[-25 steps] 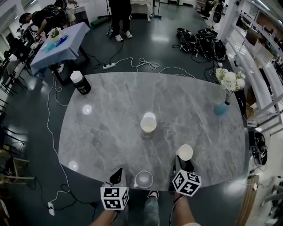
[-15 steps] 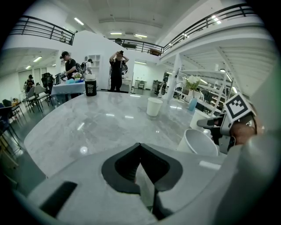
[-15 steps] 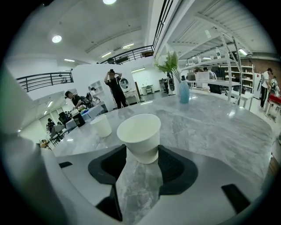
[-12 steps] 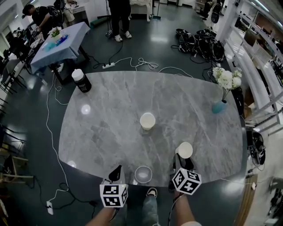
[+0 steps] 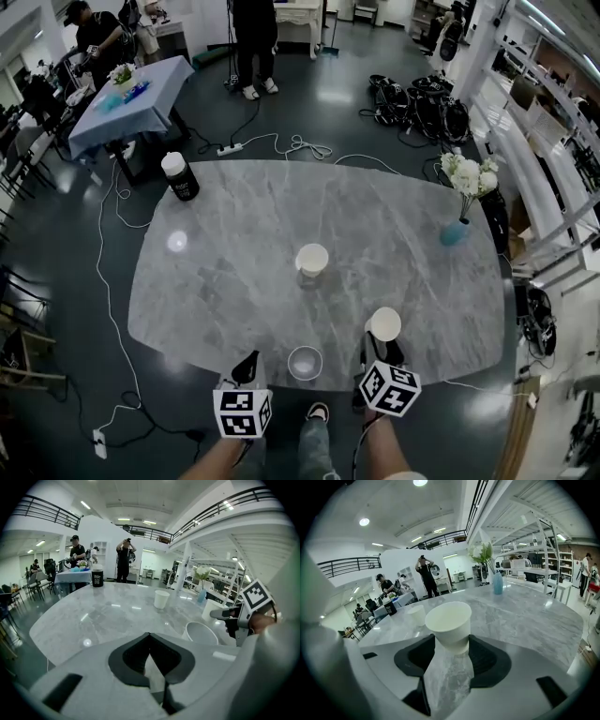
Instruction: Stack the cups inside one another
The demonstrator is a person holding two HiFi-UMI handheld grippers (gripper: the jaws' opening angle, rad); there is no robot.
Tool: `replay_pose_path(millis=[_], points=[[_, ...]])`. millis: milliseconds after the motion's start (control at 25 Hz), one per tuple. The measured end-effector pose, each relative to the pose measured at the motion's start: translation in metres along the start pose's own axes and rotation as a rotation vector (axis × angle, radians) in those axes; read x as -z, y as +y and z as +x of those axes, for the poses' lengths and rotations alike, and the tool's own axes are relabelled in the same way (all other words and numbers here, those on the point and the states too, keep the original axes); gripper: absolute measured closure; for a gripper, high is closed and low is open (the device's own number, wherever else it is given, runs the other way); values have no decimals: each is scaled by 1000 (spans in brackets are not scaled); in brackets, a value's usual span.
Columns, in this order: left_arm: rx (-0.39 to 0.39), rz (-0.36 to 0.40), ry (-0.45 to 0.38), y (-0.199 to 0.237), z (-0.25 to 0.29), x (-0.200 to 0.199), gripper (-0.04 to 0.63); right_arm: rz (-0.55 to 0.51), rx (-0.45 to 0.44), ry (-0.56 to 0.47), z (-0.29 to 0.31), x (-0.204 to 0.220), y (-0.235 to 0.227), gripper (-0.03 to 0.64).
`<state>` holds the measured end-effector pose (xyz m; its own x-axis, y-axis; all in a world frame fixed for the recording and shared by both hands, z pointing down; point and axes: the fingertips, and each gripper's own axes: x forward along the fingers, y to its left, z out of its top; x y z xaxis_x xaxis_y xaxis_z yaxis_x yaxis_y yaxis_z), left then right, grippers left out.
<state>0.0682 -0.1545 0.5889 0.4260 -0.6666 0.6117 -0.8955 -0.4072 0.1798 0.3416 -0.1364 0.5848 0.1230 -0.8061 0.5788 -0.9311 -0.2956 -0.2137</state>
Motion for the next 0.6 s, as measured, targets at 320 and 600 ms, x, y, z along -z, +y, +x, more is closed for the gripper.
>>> replay_pose_path(millis=[320, 600], points=[[3, -14, -23, 5, -20, 0, 601, -17, -16, -14, -22, 0, 17, 411], [-1, -28, -47, 5, -43, 2, 601, -38, -35, -20, -47, 3, 30, 411]])
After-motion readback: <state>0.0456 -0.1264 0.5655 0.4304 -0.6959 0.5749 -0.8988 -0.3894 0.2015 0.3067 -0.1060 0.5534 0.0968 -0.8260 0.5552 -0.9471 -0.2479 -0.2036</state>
